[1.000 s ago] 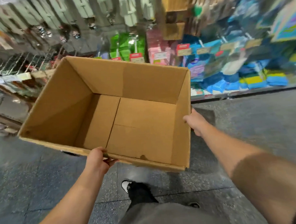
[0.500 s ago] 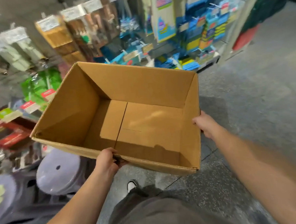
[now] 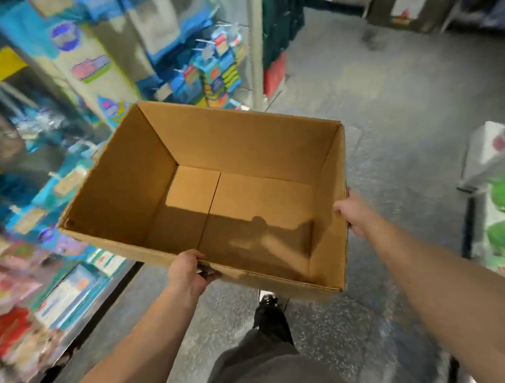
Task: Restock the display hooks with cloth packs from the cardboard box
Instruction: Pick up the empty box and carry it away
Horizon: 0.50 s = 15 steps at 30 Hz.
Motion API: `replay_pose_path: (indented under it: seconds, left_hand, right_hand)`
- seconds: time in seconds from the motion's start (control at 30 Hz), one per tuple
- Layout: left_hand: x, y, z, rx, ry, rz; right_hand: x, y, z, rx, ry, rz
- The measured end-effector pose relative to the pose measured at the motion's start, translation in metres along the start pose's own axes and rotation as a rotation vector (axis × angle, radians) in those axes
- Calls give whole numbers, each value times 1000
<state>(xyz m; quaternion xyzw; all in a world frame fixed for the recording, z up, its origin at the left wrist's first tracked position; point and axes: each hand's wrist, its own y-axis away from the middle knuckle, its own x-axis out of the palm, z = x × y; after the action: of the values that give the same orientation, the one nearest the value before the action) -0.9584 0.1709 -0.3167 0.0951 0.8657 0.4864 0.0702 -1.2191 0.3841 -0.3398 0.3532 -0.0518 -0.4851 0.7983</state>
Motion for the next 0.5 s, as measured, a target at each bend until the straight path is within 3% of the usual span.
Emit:
replay_pose_path:
  seconds: [0.5]
  left_hand:
    - [332, -38, -102, 16, -331, 243]
  right_hand:
    - [-189, -157, 104, 115, -152, -286]
